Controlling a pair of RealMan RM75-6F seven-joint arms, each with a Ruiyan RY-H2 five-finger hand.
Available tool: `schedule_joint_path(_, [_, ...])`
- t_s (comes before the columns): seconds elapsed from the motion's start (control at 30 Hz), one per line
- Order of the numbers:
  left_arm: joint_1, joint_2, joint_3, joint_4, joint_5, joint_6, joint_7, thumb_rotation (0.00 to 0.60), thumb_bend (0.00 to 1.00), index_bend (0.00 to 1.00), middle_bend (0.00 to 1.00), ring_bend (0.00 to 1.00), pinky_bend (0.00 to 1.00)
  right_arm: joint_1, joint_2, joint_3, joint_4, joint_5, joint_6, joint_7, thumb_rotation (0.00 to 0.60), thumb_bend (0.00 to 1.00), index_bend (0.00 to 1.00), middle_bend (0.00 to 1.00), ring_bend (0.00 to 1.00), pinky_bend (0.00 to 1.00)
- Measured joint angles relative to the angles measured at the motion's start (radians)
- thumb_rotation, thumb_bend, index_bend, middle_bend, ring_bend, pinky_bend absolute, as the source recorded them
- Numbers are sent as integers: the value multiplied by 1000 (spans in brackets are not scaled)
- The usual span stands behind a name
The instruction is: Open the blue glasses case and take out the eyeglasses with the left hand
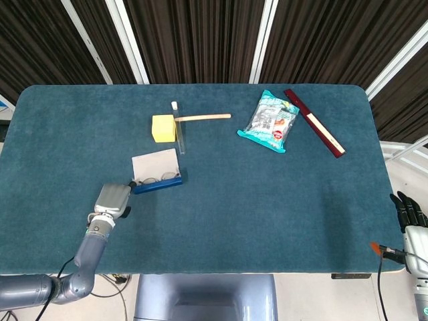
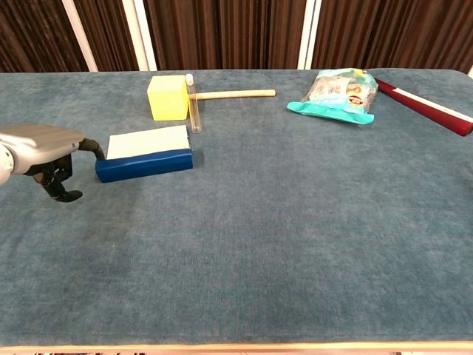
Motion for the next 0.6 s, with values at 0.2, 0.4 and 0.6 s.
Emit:
schedule_joint_path(0.2, [-25,30,12,-79,-102,-18,57,600,331,323,942,859,948,0,-1,0,-1,1,-1,-1,600,163,0,0,0,194])
schedule_joint_path(0.4, [-69,69,4,-216,-161,-40,84,600,330,312,940,859,948,1,-1,0,0,2,-3,-2,600,162,0,0,0,194])
schedule_joint_path(0.6, [-136,73,-15,-308,-185,-54,96,600,330,273,940,858,948,2,-1,0,0,2,-4,0,600,163,0,0,0,194])
